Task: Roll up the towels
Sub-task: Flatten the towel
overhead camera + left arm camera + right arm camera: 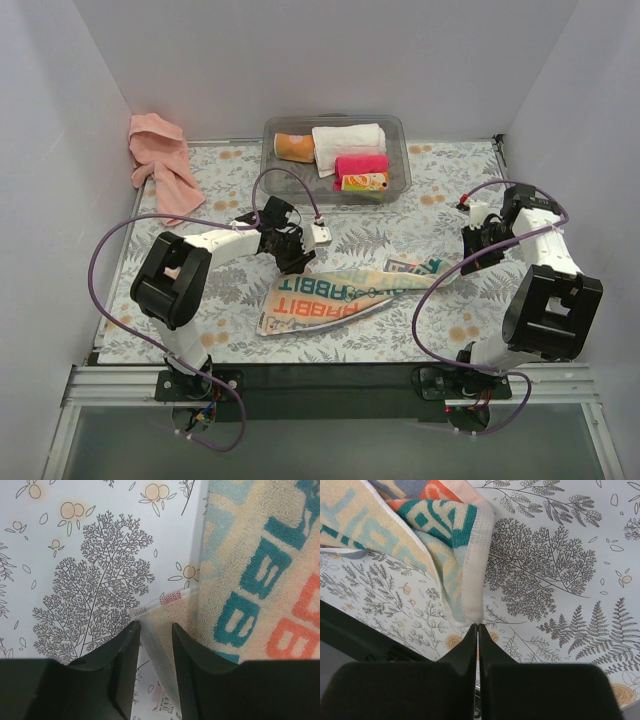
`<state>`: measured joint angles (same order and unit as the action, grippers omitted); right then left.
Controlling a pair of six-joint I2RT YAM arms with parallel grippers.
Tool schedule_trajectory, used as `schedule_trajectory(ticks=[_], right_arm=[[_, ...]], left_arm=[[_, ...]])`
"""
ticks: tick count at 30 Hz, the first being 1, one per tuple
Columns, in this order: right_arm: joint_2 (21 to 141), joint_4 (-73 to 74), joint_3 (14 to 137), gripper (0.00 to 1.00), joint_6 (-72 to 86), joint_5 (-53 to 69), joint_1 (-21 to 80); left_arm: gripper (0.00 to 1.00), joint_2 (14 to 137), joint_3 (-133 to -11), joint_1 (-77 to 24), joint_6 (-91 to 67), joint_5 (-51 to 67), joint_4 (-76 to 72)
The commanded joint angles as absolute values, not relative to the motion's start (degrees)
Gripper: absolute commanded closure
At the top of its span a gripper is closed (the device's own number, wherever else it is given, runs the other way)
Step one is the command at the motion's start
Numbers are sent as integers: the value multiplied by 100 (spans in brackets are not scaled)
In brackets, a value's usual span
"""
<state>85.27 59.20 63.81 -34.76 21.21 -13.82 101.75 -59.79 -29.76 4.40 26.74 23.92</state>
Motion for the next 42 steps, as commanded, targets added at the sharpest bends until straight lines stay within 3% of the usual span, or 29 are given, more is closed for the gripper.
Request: schedule_trajectory(ticks=[1, 14, 34, 37, 42], right_arm=[[8596, 6038, 6627, 99, -3445, 2303, -1389], [8587, 6073, 6776, 99, -3375, 2434, -1389], [8719, 6064, 6829, 99, -3384, 2435, -1389], [8728, 6064, 6838, 99, -3366, 2452, -1380], [8763, 6064, 6847, 99, -3296, 2557, -1389]], left_arm=[[71, 10046, -6082, -3006, 422, 2820, 2241], [63, 10002, -6467, -3023, -121, 2382, 2144], [64, 10301, -6241, -3059, -26, 2610, 2575], [69, 10327, -6126, -3076, -26, 2663, 2593], [94, 10213, -6038, -3085, -148, 2497, 2470]])
